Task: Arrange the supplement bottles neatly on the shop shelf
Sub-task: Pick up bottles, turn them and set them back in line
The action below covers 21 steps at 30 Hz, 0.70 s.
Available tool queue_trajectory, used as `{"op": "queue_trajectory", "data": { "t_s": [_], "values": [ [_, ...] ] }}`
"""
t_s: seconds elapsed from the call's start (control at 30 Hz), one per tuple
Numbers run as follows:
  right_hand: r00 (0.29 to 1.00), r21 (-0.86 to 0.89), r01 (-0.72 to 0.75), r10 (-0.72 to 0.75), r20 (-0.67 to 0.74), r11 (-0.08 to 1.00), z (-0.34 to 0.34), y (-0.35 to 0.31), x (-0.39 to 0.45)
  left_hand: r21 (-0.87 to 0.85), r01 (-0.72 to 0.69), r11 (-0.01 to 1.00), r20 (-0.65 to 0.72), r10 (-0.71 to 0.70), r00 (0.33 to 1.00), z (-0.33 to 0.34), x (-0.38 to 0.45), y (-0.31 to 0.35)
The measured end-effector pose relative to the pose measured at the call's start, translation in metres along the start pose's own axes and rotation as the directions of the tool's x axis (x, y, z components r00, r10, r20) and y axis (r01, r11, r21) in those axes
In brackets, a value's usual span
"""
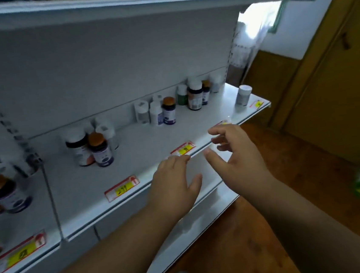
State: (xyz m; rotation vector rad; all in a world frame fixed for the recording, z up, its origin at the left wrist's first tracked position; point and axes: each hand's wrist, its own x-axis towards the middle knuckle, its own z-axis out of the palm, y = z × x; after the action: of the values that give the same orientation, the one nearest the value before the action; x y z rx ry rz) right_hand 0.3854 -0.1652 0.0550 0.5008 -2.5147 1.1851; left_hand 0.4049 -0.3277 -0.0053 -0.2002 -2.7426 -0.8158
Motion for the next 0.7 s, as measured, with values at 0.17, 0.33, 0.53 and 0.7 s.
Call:
{"op": "queue_trajectory", "data": {
  "t_s": [0.17,0.33,0.53,0.7],
  "values": [
    [0.995,-0.042,-0.060,0.057,-0.077,0.997,-0.029,0.054,0.061,-0.082,-0.078,0.994,0.052,0.082,0.995,0.039,0.097,0.025],
    [0.980,-0.070,-0.126,0.113,-0.163,0.990,-0.054,0.103,0.111,-0.120,-0.151,0.981,0.067,0.159,0.985,0.066,0.170,0.049],
    [0.991,-0.037,-0.101,0.097,-0.094,0.994,-0.060,0.171,0.171,-0.069,-0.036,0.997,0.074,0.041,0.996,0.111,0.237,0.051],
    [0.999,-0.010,-0.036,0.036,-0.027,0.999,-0.064,0.239,0.263,-0.029,0.071,0.997,0.042,-0.069,0.997,0.150,0.298,0.061]
  ]
}}
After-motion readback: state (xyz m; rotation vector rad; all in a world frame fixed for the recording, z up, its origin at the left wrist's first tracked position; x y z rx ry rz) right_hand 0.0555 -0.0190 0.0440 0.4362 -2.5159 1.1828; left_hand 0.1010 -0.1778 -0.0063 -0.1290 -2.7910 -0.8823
